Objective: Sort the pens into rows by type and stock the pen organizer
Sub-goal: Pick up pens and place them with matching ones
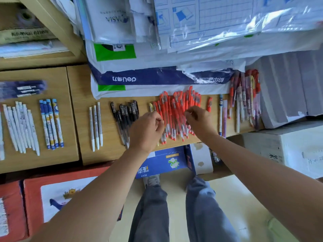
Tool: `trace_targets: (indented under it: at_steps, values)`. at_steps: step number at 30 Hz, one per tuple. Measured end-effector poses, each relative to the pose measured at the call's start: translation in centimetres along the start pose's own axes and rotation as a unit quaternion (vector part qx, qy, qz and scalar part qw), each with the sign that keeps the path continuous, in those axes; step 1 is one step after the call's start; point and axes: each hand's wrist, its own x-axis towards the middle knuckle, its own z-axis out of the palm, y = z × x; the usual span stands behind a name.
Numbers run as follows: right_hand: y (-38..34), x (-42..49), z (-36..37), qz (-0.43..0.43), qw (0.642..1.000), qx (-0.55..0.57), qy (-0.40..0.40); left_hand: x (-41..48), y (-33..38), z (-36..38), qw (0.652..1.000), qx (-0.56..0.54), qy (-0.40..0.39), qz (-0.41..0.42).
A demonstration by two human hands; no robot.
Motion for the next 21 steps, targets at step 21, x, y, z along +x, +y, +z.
trace_targets:
  at_steps: [21]
  values:
    - [12.2,1.0,-8.7,0.002,0.998,-0.031,-0.061,3.6,12.6,13.0,0.993,0.016,-0.11,-0.031]
